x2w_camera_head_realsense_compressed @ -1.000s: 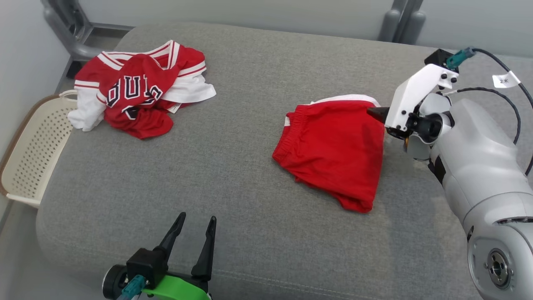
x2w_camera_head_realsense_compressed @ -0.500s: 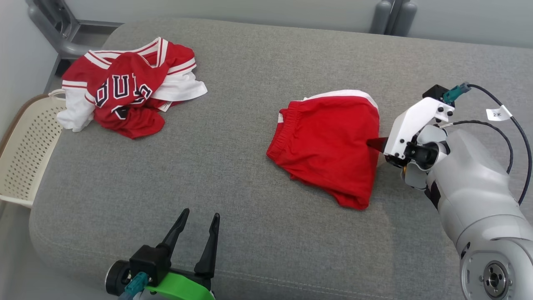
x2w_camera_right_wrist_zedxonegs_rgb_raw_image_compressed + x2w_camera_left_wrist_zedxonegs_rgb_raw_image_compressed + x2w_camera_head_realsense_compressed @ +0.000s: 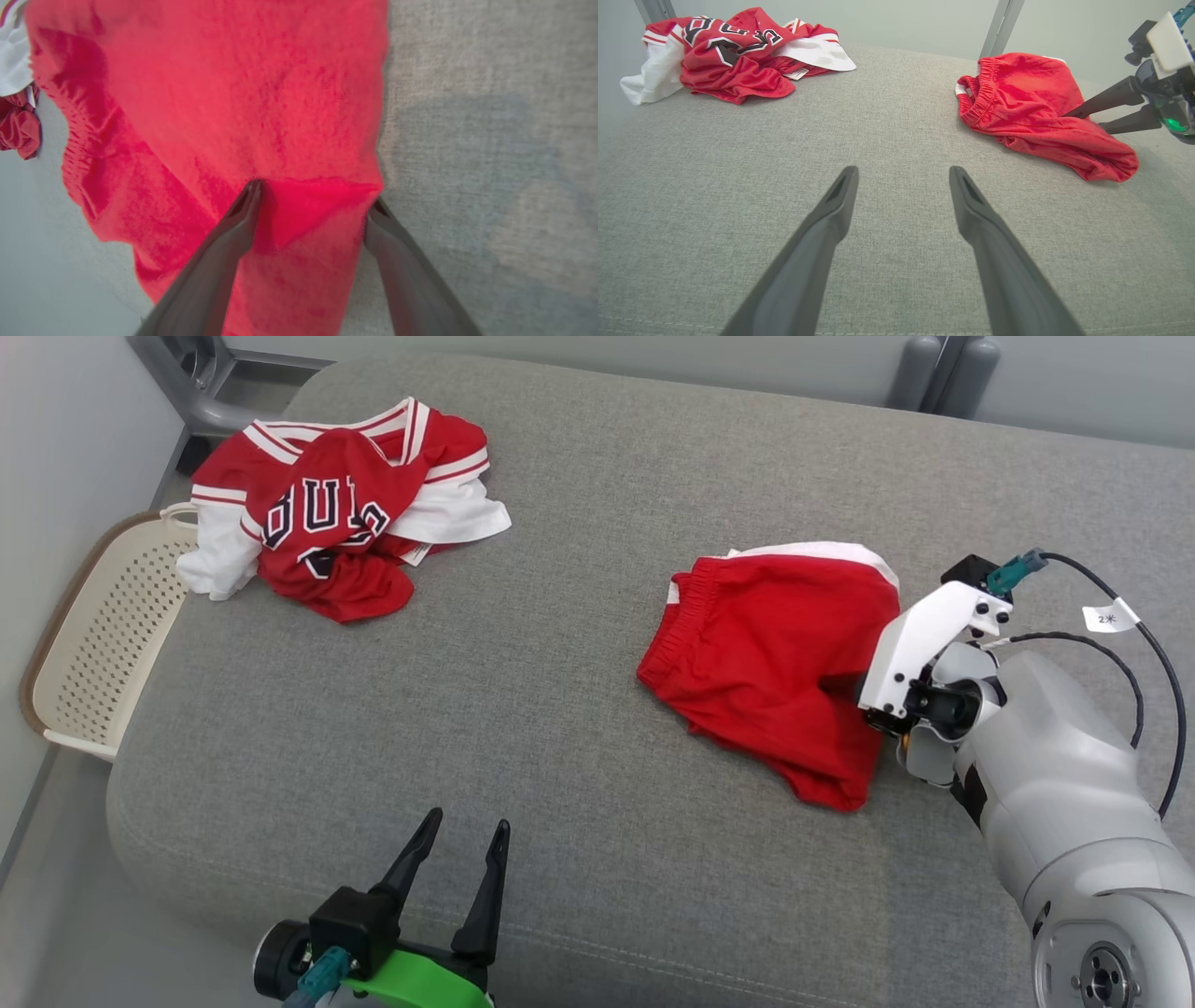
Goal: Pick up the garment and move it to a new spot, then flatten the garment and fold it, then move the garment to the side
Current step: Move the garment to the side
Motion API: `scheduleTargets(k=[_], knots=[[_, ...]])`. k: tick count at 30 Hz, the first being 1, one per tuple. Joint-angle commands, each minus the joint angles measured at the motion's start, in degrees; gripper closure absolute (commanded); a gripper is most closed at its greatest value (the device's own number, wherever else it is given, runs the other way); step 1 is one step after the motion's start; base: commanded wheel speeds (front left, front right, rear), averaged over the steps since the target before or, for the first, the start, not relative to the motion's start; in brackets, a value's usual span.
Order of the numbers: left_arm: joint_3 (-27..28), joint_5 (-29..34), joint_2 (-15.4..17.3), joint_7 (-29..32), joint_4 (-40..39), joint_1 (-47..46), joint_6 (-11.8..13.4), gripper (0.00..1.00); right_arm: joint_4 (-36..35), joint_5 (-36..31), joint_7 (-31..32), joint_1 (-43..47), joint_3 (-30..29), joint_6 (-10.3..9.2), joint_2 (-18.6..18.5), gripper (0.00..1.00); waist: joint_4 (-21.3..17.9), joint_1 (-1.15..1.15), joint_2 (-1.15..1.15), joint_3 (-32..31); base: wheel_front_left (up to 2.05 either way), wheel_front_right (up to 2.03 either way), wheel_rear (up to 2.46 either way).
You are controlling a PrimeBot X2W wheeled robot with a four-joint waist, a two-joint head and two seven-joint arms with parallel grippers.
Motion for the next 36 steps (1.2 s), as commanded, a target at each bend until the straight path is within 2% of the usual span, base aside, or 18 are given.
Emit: scheduleTargets(k=[1, 6, 7, 8, 9, 15, 25, 30, 36], knots=[[-0.08, -0.23, 0.14, -0.01, 0.13, -0.88, -0.14, 0.00, 0.34, 0.41, -0.15, 1.91, 0.25, -0.01, 0.09, 0.00, 0.36, 0.00, 0.00, 0.32, 0.00, 0.00, 0.00], [-0.26, -0.34, 0.14, 0.00, -0.04, -1.12, -0.17, 0.00, 0.48, 0.57, -0.81, 2.50, 0.33, -0.03, 0.16, 0.00, 1.02, 0.00, 0.00, 0.88, 0.00, 0.00, 0.00], [-0.29, -0.35, 0.16, 0.00, -0.07, -1.11, -0.18, 0.00, 0.49, 0.40, -0.94, 2.57, 0.27, -0.03, 0.16, 0.26, 1.10, 0.00, 0.00, 0.99, 0.00, 0.00, 0.00], [-0.27, -0.37, 0.18, -0.01, -0.13, -1.11, -0.18, 0.00, 0.52, 0.01, -1.23, 2.61, 0.18, -0.03, 0.17, 0.59, 1.14, 0.00, 0.00, 1.12, 0.00, 0.00, 0.00], [-0.21, -0.38, 0.21, 0.00, -0.24, -1.11, -0.19, 0.00, 0.52, -0.56, -1.78, 2.51, 0.17, -0.04, 0.16, 1.00, 1.11, 0.00, 0.00, 1.27, 0.00, 0.00, 0.00], [0.62, -0.07, 0.12, -0.01, -0.90, -1.42, -0.19, 0.00, 0.43, -2.61, -4.12, -0.04, 1.04, -0.05, 0.01, 1.00, -0.68, 0.00, 0.00, 2.52, 0.00, 0.00, 0.00], [2.37, 1.18, -0.41, -0.01, -2.79, -2.87, -0.03, 0.00, -0.57, -7.47, -6.16, -3.45, 6.84, -0.10, -0.77, 1.00, -8.58, 0.00, 0.00, 5.00, 0.00, 0.00, 0.00], [2.93, 2.31, -0.21, 0.00, -4.55, -3.97, -0.07, 0.00, -2.74, -9.16, -6.82, -4.46, 9.39, -0.05, -2.58, 1.00, -12.35, 0.00, 0.00, 6.39, 0.00, 0.00, 0.00], [3.75, 3.75, 0.78, 0.00, -7.52, -4.87, -0.10, 0.00, -5.84, -7.99, -7.07, -4.60, 11.65, -0.05, -7.29, 1.00, -15.78, 0.00, 0.00, 8.43, 0.00, 0.00, 0.00]])
